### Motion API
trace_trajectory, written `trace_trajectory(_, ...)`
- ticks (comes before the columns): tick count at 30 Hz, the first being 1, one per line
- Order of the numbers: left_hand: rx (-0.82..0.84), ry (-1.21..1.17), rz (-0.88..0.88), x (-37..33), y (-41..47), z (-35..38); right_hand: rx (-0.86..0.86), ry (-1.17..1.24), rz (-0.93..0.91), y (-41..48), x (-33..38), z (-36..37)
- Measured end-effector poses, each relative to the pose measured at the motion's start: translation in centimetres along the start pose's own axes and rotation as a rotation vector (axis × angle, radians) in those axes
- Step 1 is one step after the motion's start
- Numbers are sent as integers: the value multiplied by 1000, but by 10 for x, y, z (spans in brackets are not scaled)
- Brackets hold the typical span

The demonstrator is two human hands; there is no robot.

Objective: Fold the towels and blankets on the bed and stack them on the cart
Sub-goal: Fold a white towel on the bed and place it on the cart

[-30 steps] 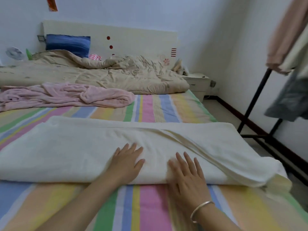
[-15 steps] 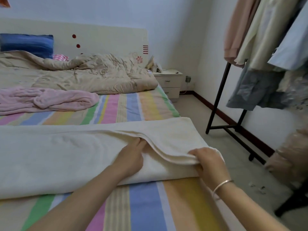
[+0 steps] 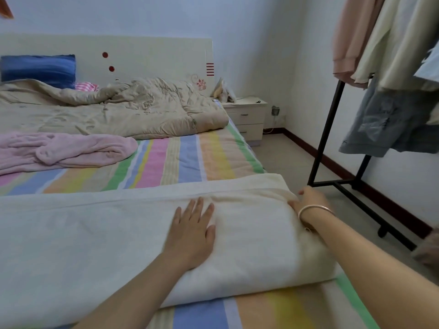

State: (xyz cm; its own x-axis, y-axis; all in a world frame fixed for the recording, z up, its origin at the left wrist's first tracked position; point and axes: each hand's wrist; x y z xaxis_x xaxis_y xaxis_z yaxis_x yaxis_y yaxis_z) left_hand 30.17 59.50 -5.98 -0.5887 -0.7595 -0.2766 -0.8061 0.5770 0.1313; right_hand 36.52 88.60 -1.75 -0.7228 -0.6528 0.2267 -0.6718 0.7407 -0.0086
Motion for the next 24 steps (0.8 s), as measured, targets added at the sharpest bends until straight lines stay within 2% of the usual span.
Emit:
trace_trajectory(2, -20, -26, 1, 0, 6, 1, -54, 16, 19, 2, 0, 6)
trace_trajectory(4, -35, -43, 4, 2, 12, 1, -145, -61, -49, -5, 19, 0)
trace_trajectory(7, -2, -26, 2, 2, 18, 2, -192, -179, -373, -37, 71, -7)
trace_trajectory(9, 11, -14, -5, 4, 21, 4, -37, -317, -620, -67, 97, 10)
trace_trajectory(11, 30, 7, 1, 8, 22, 5, 160, -418, -708, -87, 102, 31)
trace_trajectory(14, 29, -15, 8, 18, 21, 7, 178, -464, -676, -73, 82, 36)
trace_trajectory(19, 4, -49, 5, 14, 19, 13, 183, -483, -394, -34, 22, 14)
trace_trajectory(22, -19, -127, -15, 8, 15, 8, 254, -296, -224, -27, 9, 9)
trace_trajectory(24, -138, -248, -53, 3, 8, 0, 301, -155, -156, -31, 7, -1)
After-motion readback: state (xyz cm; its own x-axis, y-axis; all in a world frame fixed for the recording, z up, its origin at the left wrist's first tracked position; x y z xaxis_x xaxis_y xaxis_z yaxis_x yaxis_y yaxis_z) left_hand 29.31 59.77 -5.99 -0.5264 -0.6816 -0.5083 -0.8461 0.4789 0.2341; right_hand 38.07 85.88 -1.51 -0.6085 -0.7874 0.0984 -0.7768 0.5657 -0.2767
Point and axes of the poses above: each hand's wrist, its own y-axis towards the middle knuckle, its own z-axis out of the palm, x = y × z, and after that the axes turned 11 degrees about -y, right-handed
